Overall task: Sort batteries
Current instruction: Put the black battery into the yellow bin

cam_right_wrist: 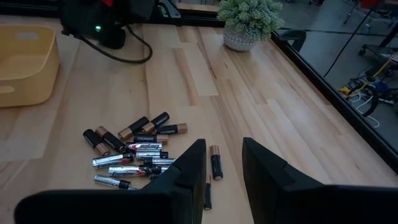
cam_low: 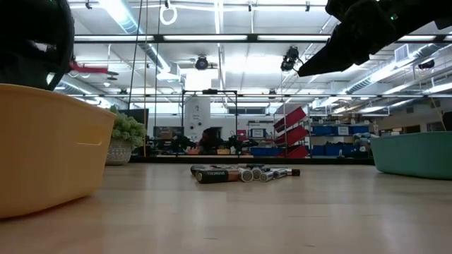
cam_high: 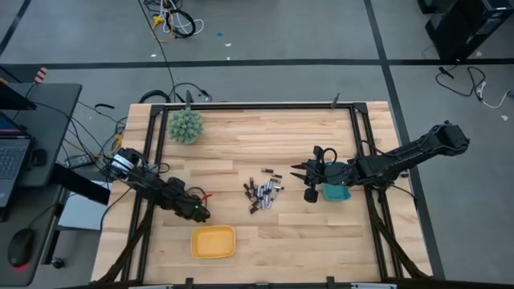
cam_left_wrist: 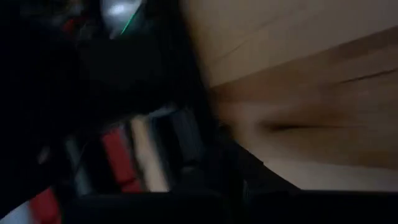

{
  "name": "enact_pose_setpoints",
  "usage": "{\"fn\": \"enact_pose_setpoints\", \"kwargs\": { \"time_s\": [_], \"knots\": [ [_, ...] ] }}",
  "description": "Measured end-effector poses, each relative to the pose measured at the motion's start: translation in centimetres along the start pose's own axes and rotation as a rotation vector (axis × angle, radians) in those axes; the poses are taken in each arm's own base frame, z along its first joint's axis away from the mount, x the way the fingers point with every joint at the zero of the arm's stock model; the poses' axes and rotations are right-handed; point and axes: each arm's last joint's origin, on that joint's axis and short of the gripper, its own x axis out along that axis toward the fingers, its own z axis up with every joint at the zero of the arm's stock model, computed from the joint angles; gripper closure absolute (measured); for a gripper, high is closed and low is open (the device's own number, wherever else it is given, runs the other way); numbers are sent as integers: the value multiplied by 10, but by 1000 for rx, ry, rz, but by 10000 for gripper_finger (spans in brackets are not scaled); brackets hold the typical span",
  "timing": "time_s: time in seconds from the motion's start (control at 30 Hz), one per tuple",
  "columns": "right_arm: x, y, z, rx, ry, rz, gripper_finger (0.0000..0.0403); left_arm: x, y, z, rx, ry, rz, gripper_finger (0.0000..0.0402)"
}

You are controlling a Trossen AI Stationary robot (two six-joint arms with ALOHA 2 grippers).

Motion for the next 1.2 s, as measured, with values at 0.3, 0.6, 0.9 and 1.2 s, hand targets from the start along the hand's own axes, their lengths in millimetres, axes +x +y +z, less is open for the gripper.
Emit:
{"fn": "enact_pose_setpoints", "kwargs": {
  "time_s": [0.3,0.6,0.9,1.2],
  "knots": [
    [1,0,-5,8,-19,2,313,3,-1,-1,22,41,-11,401],
    [3,-1,-20,47,-29,4,313,3,0,-1,42,65,-67,401],
    [2,0,-15,41,-101,10,313,-9,9,0,105,98,-217,401],
    [3,-2,-11,32,-135,4,313,-34,12,0,98,43,-383,401]
  ]
}}
